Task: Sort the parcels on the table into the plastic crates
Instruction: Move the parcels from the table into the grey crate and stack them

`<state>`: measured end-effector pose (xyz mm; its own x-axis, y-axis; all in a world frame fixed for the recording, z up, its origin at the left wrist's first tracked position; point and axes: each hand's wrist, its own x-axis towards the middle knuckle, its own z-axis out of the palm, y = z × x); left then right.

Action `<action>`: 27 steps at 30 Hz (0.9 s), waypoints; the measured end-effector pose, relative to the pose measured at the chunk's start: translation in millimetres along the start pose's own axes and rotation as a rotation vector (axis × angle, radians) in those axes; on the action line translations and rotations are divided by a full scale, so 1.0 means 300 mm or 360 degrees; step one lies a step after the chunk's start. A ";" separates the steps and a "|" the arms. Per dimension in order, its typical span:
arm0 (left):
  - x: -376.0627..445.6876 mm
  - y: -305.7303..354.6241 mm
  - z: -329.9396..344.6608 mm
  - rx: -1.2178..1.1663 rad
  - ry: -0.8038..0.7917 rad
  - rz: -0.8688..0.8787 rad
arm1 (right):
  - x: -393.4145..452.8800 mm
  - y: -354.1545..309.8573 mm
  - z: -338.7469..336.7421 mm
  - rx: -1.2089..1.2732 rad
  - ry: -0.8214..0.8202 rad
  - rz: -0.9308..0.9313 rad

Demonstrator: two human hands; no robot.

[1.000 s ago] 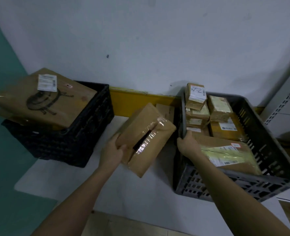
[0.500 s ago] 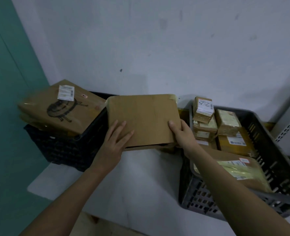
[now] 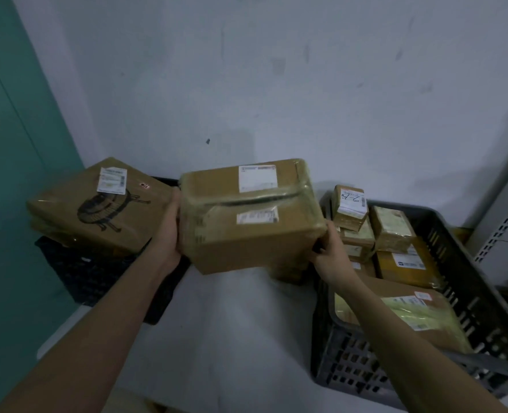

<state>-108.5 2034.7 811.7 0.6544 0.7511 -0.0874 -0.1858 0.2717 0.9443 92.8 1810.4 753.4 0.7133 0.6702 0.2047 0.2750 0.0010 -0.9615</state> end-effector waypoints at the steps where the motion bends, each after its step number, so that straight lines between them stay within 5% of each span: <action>1: 0.005 -0.002 0.003 0.0107 -0.0013 -0.0025 | 0.003 0.003 0.000 -0.0082 -0.0018 -0.0034; 13: 0.089 -0.050 0.048 0.0171 0.0214 0.0175 | 0.046 -0.078 0.003 0.0052 -0.0187 0.0181; 27: 0.112 -0.037 0.362 0.0263 0.0230 0.0661 | 0.074 -0.196 -0.122 0.0441 0.0473 0.0057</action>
<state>-4.9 1991.7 832.9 0.4383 0.8553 0.2762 -0.2833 -0.1602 0.9456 116.1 1798.1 821.2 0.8856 0.4299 0.1756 0.0916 0.2088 -0.9736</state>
